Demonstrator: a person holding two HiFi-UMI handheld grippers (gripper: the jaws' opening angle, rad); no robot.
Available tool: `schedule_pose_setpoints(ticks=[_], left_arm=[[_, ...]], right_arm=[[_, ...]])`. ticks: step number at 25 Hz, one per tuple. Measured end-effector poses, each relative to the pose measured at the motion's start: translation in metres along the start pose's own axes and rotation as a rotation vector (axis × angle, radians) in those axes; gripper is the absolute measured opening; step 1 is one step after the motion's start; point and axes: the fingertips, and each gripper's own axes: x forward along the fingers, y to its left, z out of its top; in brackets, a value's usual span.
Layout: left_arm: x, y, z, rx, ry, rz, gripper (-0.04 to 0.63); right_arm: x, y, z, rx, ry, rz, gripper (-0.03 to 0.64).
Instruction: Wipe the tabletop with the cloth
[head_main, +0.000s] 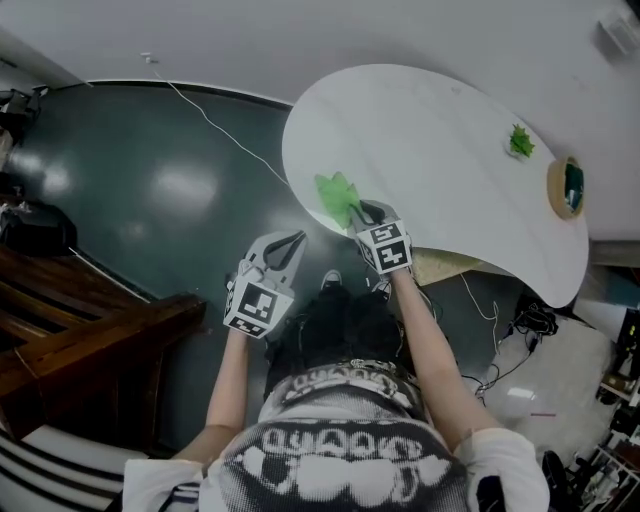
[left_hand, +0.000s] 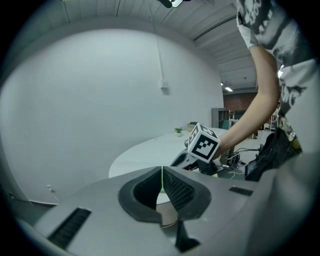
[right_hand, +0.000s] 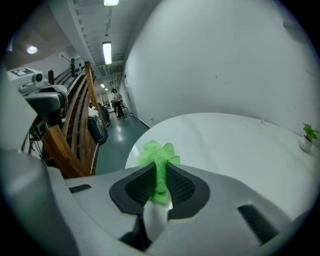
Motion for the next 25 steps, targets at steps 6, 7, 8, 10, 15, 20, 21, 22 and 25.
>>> schedule_pose_setpoints(ticks=[6,7,8,10,15,20,21,22,25], left_arm=[[0.032,-0.025,0.019,0.024,-0.019,-0.068,0.006],[0.037,-0.030,0.023,0.033,-0.023,-0.082,0.006],[0.041,-0.035,0.028,0.042,-0.029,-0.095,0.006],[0.048,-0.049,0.038,0.059,-0.042,-0.121,0.006],[0.076,-0.097,0.069,0.108,-0.068,-0.182,0.006],[0.103,-0.150,0.102,0.132,-0.083,-0.218,0.006],[0.110,-0.161,0.108,0.135,-0.090,-0.223,0.006],[0.116,-0.172,0.115,0.138,-0.097,-0.230,0.006],[0.137,-0.209,0.133,0.147,-0.109,-0.258,0.006]], right_arm=[[-0.029,-0.050,-0.029,0.036,0.030,-0.075,0.061],[-0.036,-0.058,-0.034,0.044,0.031,-0.091,0.062],[-0.043,-0.065,-0.039,0.051,0.031,-0.108,0.061],[-0.060,-0.081,-0.051,0.066,0.034,-0.144,0.061],[-0.115,-0.137,-0.092,0.125,0.031,-0.236,0.061],[-0.183,-0.200,-0.140,0.180,0.032,-0.329,0.061],[-0.198,-0.214,-0.151,0.194,0.031,-0.349,0.061],[-0.213,-0.228,-0.162,0.209,0.030,-0.369,0.061],[-0.257,-0.268,-0.198,0.252,0.031,-0.426,0.061]])
